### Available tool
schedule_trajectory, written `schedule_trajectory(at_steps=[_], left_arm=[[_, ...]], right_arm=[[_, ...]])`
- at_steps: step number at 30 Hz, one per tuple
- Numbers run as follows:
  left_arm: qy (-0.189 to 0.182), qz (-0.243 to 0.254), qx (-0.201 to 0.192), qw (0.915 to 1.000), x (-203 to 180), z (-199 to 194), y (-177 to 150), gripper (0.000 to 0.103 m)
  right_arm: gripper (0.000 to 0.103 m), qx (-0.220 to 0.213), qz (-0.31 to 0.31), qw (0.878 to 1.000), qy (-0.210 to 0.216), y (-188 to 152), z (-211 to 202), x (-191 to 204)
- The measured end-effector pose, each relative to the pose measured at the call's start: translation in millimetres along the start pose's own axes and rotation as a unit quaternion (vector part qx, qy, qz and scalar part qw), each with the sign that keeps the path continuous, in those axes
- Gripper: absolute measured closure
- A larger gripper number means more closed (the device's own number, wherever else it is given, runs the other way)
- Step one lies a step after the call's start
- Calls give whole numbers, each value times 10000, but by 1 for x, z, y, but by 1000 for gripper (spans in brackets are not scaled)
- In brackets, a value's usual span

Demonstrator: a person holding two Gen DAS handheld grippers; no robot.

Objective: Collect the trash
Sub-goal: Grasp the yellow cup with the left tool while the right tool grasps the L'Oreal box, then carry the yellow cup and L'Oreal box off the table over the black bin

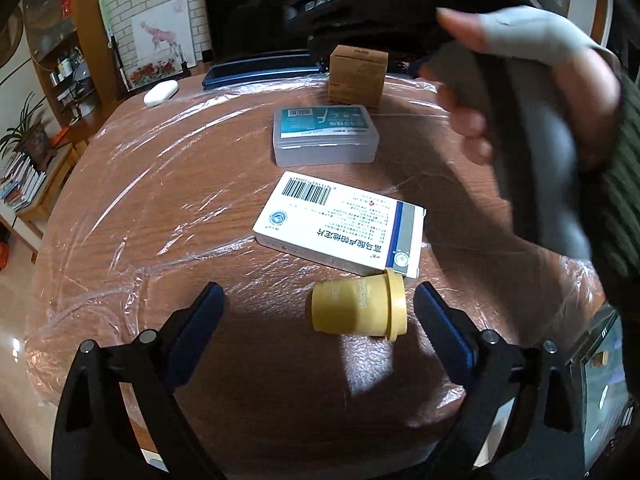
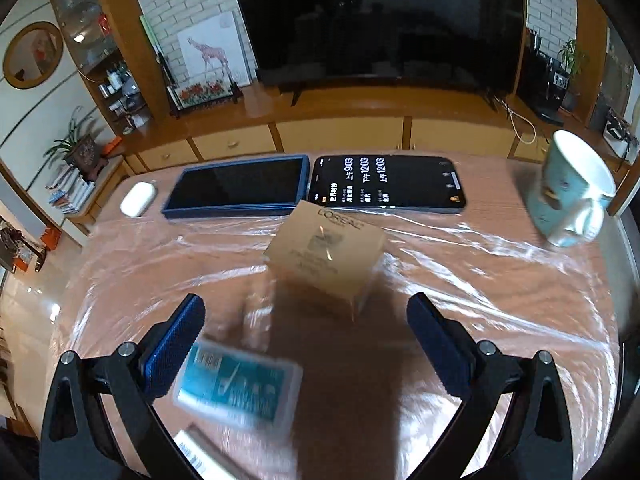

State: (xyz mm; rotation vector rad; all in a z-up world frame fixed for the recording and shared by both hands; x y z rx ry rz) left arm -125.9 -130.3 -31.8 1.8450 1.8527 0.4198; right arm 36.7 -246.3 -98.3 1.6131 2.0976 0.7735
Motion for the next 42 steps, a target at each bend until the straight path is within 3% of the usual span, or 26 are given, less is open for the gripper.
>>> schedule_trajectory(at_steps=[7, 17, 22, 23, 29, 32, 36, 42], left_arm=[[-83, -155, 164, 9997, 2, 8, -4, 17], [-128, 99, 121, 9998, -11, 7, -4, 34], [-112, 182, 57, 9998, -15, 4, -4, 54], [-133, 175, 61, 9997, -16, 4, -4, 54], [-167, 202, 56, 9996, -17, 2, -6, 54], [-204, 189, 57, 9996, -16, 2, -5, 54], [-244, 160, 61, 9996, -11, 4, -3, 54], [-440, 4, 107, 9990, -3, 1, -2, 54]], right_arm=[[4, 196, 69, 9998, 20, 3, 30, 3], [12, 171, 342, 9992, 81, 5, 43, -8], [26, 180, 531, 9984, 72, 7, 48, -17], [31, 166, 540, 9984, 73, 8, 48, -18], [32, 96, 649, 9977, 162, 11, 49, -24], [38, 7, 602, 9980, 197, 10, 46, -25], [45, -83, 595, 9969, 515, 6, 36, -27], [45, -101, 713, 9910, 1130, -14, 18, -35]])
Point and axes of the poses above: each gripper's, at about its wrist camera, not at the fingertips, and z roughly the way its jaws point, x to its left, y to its top, the point moved 5 cm from there along z, roughly the way its jaws point, and after that the axes turned 11 degrees about -z, right-handed, at the moved point
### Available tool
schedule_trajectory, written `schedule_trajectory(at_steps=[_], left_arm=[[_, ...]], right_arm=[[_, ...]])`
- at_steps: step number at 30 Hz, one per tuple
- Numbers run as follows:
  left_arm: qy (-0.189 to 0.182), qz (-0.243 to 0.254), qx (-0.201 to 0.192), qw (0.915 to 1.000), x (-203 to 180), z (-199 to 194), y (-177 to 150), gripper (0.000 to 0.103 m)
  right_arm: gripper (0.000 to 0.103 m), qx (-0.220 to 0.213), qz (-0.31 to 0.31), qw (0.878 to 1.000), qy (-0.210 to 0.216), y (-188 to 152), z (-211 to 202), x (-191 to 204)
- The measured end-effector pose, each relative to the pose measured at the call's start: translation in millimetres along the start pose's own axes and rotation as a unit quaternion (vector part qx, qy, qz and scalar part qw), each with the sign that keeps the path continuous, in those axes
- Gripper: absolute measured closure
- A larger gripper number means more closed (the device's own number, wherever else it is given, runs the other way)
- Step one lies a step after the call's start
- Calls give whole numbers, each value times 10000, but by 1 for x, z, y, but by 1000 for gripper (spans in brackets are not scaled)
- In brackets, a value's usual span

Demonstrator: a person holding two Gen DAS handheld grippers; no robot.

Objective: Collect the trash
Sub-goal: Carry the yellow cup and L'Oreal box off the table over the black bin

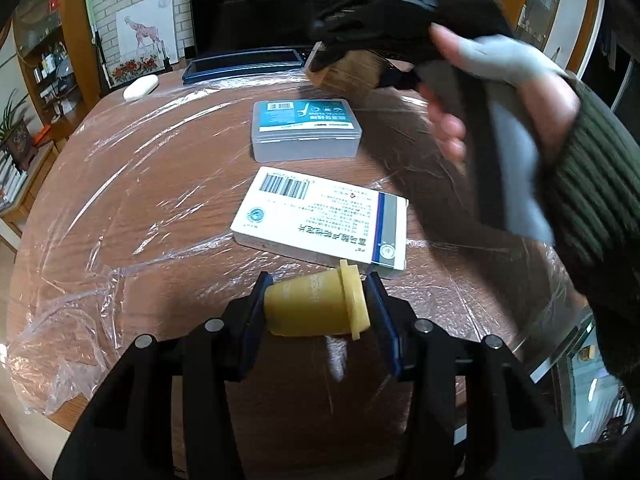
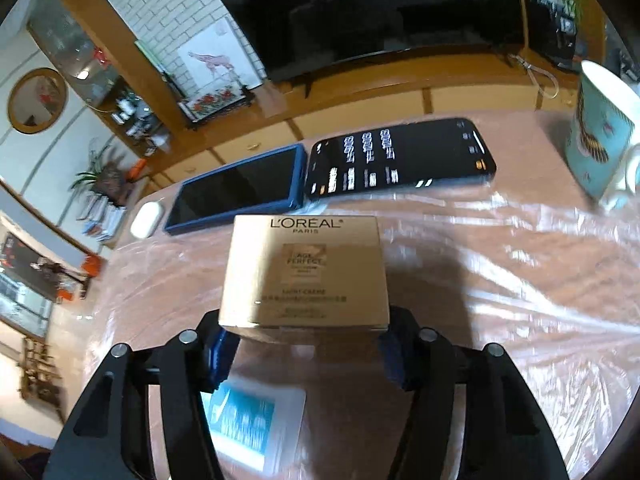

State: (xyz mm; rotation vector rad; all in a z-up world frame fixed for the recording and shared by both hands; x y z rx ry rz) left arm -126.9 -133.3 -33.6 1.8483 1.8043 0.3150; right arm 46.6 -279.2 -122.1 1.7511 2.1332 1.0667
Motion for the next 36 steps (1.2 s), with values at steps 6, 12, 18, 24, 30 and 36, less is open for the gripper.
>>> schedule_trajectory(at_steps=[6, 12, 18, 24, 30, 36], left_arm=[[-91, -176, 23, 9998, 13, -2, 3, 54], [-145, -240, -58, 9996, 22, -7, 8, 54], [-241, -180, -134, 9995, 25, -13, 12, 54], [-328, -46, -174, 9993, 27, -20, 13, 54], [-437, 97, -184, 9988, 31, -27, 9, 54], [-572, 275, -188, 9978, 34, -35, 2, 54]], right_arm=[[45, 14, 239, 9988, 418, -23, -24, -6], [45, 52, 250, 9984, 508, -51, -50, -4], [45, 87, 322, 9979, 553, -85, -75, 5], [45, 108, 382, 9979, 520, -114, -95, 16], [45, 120, 359, 9986, 370, -143, -112, 30], [45, 41, 521, 9982, 291, -167, -126, 38]])
Point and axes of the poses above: each gripper's, at about its wrist camera, not at the fingertips, and z roughly the way its jaws point, x to its left, y to its top, the point moved 5 cm from there along z, roughly the way its jaws point, and after that the axes turned 11 degrees about -z, right-handed, at the moved point
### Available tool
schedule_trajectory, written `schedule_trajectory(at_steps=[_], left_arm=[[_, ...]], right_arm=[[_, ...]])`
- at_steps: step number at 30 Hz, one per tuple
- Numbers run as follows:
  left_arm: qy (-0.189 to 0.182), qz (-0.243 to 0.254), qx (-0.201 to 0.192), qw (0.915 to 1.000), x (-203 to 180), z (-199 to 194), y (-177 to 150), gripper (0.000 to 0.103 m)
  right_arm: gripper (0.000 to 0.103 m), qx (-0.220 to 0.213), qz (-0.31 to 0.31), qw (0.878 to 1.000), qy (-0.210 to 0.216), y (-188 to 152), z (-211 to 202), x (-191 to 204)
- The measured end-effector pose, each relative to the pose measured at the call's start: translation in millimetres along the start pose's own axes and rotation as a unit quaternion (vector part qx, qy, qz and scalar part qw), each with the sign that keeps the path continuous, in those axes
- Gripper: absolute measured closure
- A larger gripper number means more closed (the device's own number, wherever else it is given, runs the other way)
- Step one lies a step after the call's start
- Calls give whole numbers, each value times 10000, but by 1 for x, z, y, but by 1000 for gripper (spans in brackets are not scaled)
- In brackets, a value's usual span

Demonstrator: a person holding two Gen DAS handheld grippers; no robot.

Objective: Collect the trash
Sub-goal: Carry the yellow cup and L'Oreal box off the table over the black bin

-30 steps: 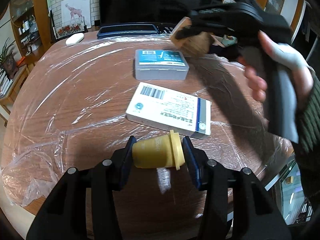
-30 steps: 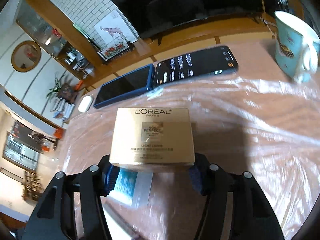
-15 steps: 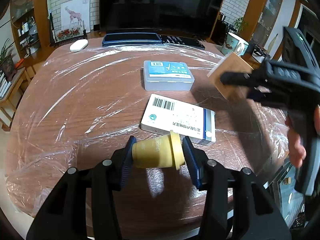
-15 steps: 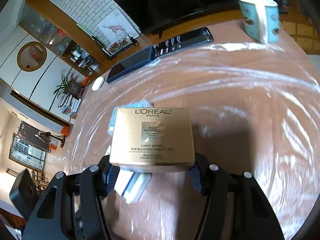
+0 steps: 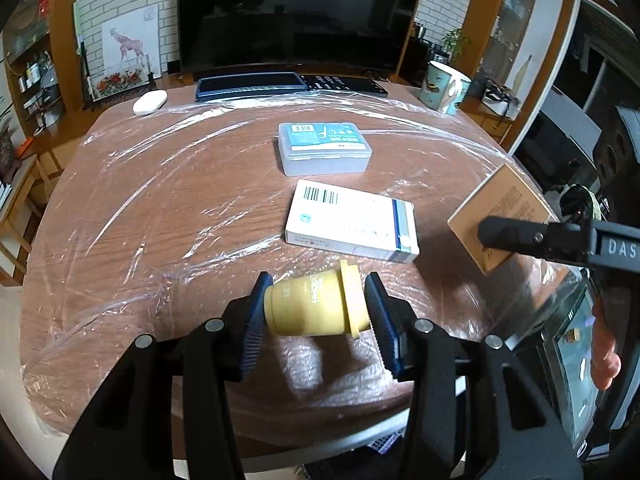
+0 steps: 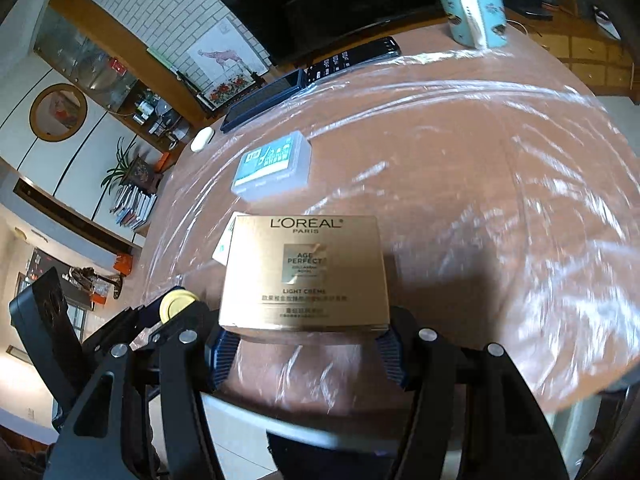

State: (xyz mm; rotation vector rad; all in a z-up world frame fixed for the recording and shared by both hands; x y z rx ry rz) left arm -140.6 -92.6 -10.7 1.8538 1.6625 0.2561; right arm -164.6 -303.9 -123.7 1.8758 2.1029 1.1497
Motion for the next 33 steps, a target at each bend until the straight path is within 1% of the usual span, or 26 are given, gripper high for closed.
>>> schedule_trajectory(at_steps=[5, 11, 16, 21, 33], left_arm=[[-121, 97, 21, 9999, -1, -5, -6, 54], [-169, 138, -33, 9998, -4, -15, -12, 54], [-82, 65, -81, 9999, -5, -23, -18, 54], [1, -150, -74, 9999, -9, -28, -26, 54], [208, -226, -100, 9995, -28, -47, -57, 54]], right_arm=[[45, -78, 56, 9999, -63, -22, -13, 10], [45, -81, -11, 9999, -66, -34, -24, 16], [45, -53, -175, 9998, 22, -39, -29, 20], [45, 19, -366, 9992, 189, -47, -36, 23], [45, 210, -646, 9971, 338, -83, -60, 22]])
Point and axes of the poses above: each gripper's, at about its wrist camera, not at the fingertips, and z roughly the way its jaws point, x to its left, y to its top, the point moved 5 cm from there along z, roughly the way its jaws point, and after that the axes turned 11 degrees about -z, right-handed, at the moved point
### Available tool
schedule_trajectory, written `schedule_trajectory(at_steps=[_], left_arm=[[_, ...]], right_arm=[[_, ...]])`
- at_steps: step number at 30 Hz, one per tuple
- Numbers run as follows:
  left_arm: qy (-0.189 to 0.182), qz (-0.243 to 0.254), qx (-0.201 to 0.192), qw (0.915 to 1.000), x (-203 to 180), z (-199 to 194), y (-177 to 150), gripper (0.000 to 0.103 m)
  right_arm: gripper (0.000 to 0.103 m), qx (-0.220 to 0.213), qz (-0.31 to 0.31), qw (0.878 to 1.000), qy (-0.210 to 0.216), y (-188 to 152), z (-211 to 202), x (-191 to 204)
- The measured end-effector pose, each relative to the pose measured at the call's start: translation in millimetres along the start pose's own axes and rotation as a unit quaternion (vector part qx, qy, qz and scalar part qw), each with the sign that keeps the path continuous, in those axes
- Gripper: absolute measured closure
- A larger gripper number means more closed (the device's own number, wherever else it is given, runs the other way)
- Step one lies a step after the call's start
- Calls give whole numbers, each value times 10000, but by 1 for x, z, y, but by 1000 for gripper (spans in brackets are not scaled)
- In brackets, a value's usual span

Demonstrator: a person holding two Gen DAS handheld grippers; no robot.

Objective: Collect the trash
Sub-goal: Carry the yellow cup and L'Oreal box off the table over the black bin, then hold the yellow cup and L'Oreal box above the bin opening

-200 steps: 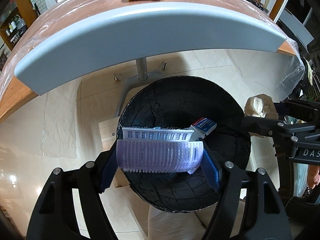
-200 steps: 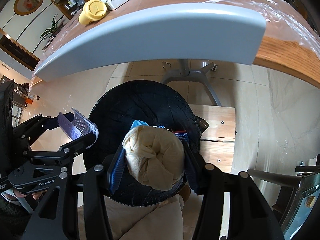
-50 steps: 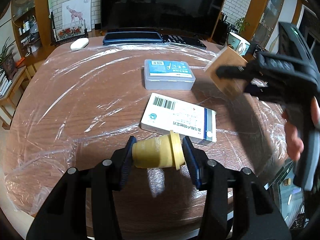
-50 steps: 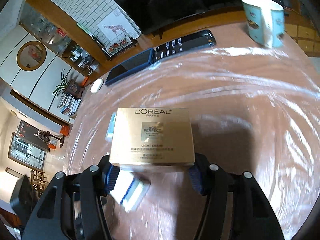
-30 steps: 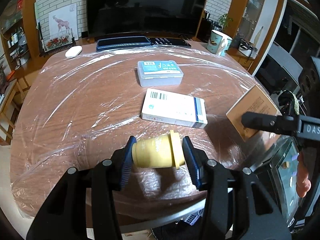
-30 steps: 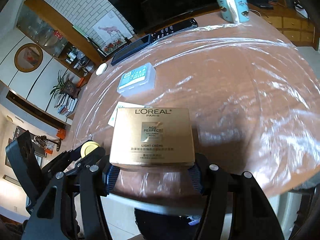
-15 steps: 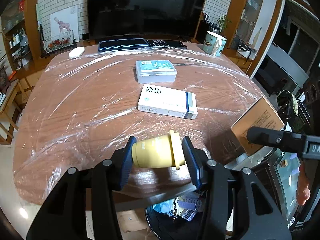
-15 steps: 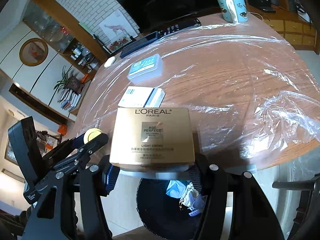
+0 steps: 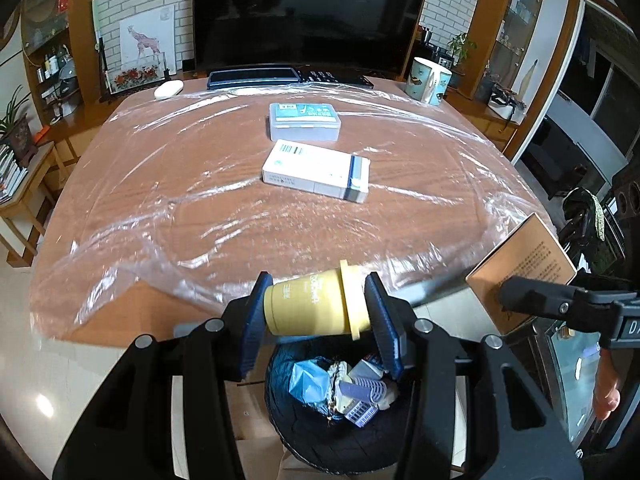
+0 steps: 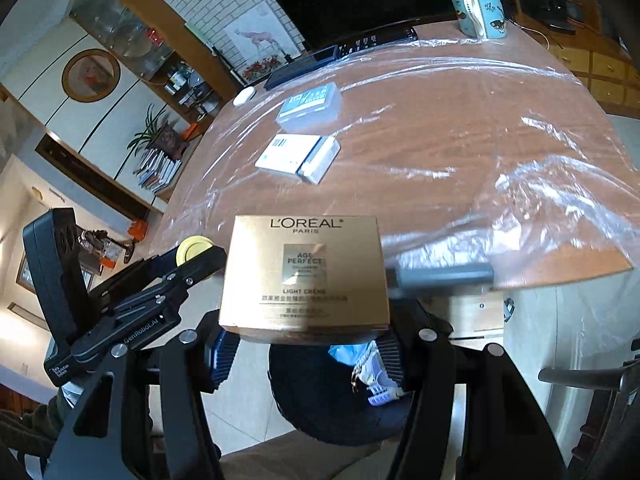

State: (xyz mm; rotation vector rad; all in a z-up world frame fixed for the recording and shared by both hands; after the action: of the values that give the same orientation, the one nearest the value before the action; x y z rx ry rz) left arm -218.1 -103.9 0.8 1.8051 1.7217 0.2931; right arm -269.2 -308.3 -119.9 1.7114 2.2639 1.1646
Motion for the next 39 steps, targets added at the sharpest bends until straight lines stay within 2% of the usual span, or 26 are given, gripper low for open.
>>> schedule_trajectory(at_steps=[16, 39], left_arm=[[86, 24, 121, 9999, -13, -10, -38, 54], [260, 168, 600, 9977, -6, 10, -79, 54]], right_arm=[[45, 357, -96, 9993, -29, -48, 1, -7], [45, 911, -367, 9951, -103, -86, 33, 0]])
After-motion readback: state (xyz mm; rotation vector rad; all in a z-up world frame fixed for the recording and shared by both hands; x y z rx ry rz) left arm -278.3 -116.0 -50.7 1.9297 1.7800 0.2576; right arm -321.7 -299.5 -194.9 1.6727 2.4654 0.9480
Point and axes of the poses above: each gripper's, at about its wrist camera, not at the fingertips, and z roughly the way its jaws point, x to its left, y to its top, the point moved 5 cm from there along z, roughly the way its jaws point, and after that the axes turned 11 degrees about -z, right-handed, at the moved point
